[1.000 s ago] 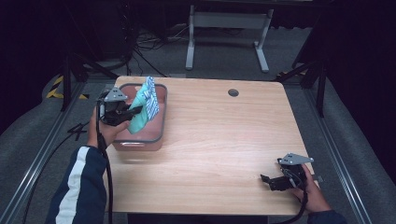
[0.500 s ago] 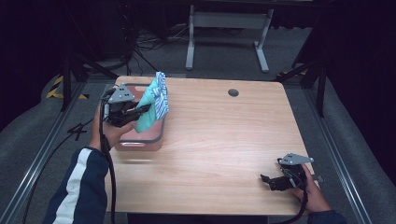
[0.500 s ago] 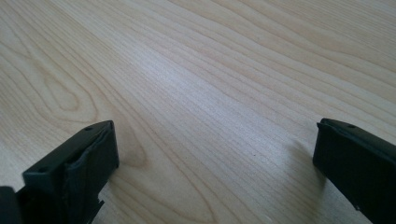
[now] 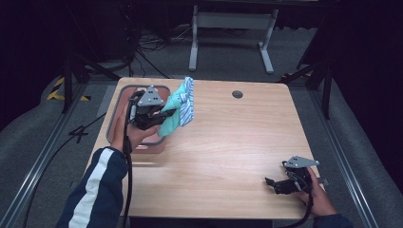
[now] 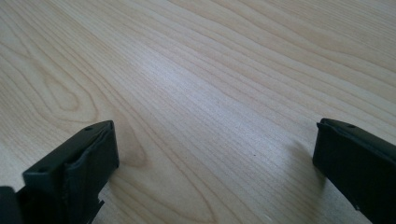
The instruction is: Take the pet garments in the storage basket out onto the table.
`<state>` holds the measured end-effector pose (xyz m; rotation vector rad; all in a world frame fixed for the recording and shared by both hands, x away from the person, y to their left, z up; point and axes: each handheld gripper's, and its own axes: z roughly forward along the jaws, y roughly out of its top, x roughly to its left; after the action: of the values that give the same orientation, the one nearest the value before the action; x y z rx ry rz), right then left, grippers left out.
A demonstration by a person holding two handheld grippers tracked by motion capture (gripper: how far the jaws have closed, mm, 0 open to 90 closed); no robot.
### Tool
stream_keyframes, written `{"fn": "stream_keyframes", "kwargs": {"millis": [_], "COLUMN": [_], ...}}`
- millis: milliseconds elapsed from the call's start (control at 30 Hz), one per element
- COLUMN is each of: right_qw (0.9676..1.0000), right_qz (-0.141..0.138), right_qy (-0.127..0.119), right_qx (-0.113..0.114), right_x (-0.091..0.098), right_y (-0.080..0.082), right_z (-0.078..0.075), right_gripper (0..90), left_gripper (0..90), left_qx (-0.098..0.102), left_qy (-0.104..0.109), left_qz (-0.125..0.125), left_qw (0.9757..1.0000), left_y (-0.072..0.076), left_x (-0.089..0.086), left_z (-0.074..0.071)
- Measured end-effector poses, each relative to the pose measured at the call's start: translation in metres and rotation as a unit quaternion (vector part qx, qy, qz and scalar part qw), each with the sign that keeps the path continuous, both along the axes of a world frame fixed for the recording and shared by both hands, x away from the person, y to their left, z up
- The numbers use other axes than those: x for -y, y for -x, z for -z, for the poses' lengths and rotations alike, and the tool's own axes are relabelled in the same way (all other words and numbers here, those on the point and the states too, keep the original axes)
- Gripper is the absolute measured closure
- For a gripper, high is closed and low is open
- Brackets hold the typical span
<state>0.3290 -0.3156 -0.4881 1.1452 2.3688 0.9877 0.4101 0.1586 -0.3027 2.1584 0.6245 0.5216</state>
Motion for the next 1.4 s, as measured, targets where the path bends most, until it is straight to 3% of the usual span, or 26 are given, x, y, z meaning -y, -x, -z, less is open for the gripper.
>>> {"fn": "stream_keyframes", "kwargs": {"millis": [433, 533, 767, 900, 1067, 1400], "right_qw": [1.0, 1.0, 1.0, 1.0, 1.0, 1.0], "right_qz": [0.0, 0.0, 0.0, 0.001, 0.001, 0.001], "right_qy": [0.0, 0.0, 0.0, 0.0, 0.0, 0.0], "right_qx": [0.0, 0.0, 0.001, 0.0, 0.0, 0.0], "right_x": [0.0, 0.0, 0.0, 0.0, 0.0, 0.0], "right_y": [0.0, 0.0, 0.0, 0.0, 0.0, 0.0], "right_z": [0.0, 0.0, 0.0, 0.0, 0.0, 0.0], "right_gripper": [0.4, 0.4, 0.5, 0.5, 0.4, 0.5], "left_gripper": [80.4, 80.4, 80.4, 80.4, 80.4, 80.1], "left_qx": [-0.014, -0.021, -0.032, -0.052, -0.06, -0.098], "left_qy": [-0.03, -0.058, -0.079, -0.094, -0.1, -0.112], "left_qz": [0.052, 0.065, 0.07, 0.075, 0.076, 0.076], "left_qw": [0.9981, 0.996, 0.9939, 0.9914, 0.9902, 0.9859], "left_y": [-0.002, -0.005, -0.012, -0.017, -0.021, -0.029], "left_x": [0.05, 0.071, 0.093, 0.102, 0.109, 0.128], "left_z": [0.015, 0.026, 0.046, 0.063, 0.076, 0.112]}}
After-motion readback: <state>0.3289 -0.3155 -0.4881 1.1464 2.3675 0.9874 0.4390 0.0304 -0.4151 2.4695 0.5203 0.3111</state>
